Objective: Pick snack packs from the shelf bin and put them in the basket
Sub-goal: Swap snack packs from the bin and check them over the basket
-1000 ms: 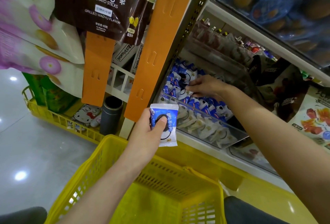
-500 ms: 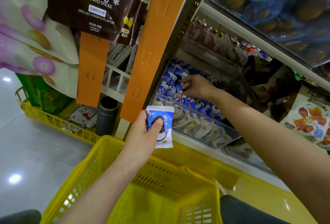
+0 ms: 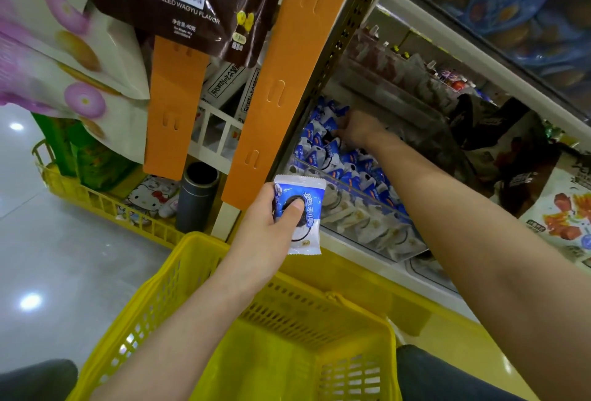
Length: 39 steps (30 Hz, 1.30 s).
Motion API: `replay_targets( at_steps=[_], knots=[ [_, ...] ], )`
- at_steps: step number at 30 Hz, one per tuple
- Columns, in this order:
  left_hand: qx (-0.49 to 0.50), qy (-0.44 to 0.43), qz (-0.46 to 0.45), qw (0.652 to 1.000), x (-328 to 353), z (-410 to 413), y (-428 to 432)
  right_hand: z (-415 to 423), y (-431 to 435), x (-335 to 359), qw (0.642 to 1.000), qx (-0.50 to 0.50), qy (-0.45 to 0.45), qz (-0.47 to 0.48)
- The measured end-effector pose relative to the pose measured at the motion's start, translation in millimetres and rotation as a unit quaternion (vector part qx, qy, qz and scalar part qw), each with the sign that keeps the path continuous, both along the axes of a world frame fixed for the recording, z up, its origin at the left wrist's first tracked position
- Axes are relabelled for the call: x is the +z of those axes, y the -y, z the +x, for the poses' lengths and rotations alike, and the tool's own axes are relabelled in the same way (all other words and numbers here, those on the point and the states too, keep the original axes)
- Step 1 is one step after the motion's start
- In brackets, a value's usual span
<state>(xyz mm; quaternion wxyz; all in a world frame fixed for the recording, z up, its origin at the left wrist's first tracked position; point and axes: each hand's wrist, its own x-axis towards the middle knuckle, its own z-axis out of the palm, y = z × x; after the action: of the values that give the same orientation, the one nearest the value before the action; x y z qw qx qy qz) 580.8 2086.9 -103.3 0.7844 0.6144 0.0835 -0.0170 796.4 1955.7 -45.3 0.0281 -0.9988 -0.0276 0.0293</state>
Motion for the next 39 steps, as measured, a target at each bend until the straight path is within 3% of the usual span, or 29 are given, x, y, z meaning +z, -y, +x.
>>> replay_targets(
  at_steps=[3, 5, 9, 13, 19, 22, 28, 32, 36, 39],
  knots=[
    [-0.001, 0.000, -0.006, 1.000, -1, 1, -2, 2, -2, 1, 0.999, -0.003, -0.039, 0.001],
    [-0.002, 0.002, -0.010, 1.000, -3, 3, -3, 2, 1, 1, 0.997, -0.003, -0.053, 0.049],
    [0.000, 0.003, -0.007, 1.000, -6, 5, -5, 3, 4, 4, 0.992, -0.011, -0.001, 0.125],
    [-0.005, 0.006, -0.015, 1.000, -8, 7, -4, 6, -8, -1, 0.991, -0.014, 0.018, 0.134],
    [-0.009, 0.016, -0.029, 0.999, -8, 6, -2, 7, -16, -11, 0.997, -0.010, 0.011, 0.072],
    [-0.019, 0.021, -0.027, 0.999, -12, 5, 1, -5, -10, -8, 0.991, 0.003, 0.016, 0.133],
    [-0.058, 0.025, -0.013, 0.998, -27, 0, 8, -83, 7, 2, 0.945, 0.077, 0.168, 0.272],
    [-0.096, 0.013, -0.011, 0.995, -39, -8, 16, -160, 29, -8, 0.917, 0.150, 0.250, 0.272],
    [-0.130, -0.002, 0.019, 0.991, -48, -19, 30, -221, 52, -38, 0.929, 0.159, 0.210, 0.260],
    [-0.160, -0.012, 0.027, 0.987, -56, -30, 42, -247, 59, -65, 0.942, 0.074, 0.083, 0.318]
  ],
)
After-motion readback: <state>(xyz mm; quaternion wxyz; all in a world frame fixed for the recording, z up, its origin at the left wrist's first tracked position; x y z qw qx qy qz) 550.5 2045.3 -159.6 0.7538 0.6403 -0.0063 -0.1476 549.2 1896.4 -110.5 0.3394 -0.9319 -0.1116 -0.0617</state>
